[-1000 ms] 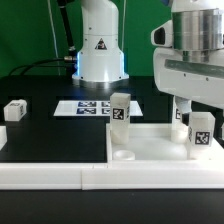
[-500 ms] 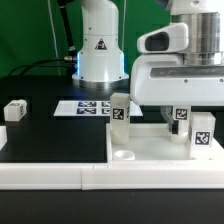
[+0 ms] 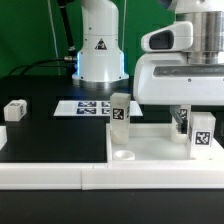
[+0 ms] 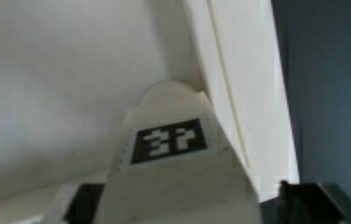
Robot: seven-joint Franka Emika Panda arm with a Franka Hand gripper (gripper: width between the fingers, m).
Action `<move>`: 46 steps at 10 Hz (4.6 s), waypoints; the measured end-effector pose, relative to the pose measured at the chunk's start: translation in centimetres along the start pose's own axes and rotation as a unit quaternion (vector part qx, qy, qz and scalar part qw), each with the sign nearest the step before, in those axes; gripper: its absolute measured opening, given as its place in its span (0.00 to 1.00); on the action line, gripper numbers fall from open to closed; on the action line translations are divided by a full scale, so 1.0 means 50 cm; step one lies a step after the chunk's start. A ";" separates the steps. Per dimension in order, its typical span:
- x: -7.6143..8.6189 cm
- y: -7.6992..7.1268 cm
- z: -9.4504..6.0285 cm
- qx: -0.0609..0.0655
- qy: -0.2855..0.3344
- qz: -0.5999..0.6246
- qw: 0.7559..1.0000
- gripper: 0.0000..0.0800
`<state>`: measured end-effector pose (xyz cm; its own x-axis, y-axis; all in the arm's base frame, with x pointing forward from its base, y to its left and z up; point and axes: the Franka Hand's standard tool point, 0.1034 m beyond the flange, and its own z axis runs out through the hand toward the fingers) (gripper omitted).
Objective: Assemble square table
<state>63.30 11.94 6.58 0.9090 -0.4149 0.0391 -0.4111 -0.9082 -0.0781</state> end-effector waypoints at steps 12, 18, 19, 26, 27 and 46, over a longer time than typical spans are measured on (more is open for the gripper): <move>0.002 0.022 0.001 -0.012 -0.027 0.696 0.717 0.37; -0.011 0.017 -0.004 -0.020 -0.033 0.601 0.798 0.75; -0.017 0.006 -0.021 -0.014 -0.034 0.586 0.809 0.80; -0.039 0.005 -0.126 0.014 -0.042 0.560 0.827 0.81; -0.039 0.006 -0.125 0.013 -0.042 0.560 0.827 0.81; -0.113 0.340 -0.177 0.041 0.024 -0.121 0.992 0.81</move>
Offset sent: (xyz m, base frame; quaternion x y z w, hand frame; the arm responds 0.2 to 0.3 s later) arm -0.0013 -0.0195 -0.0035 -0.0260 -0.0164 0.2537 0.9668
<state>50.57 -1.65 13.87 0.9752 -0.1897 0.1142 -0.1732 -0.9748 -0.1405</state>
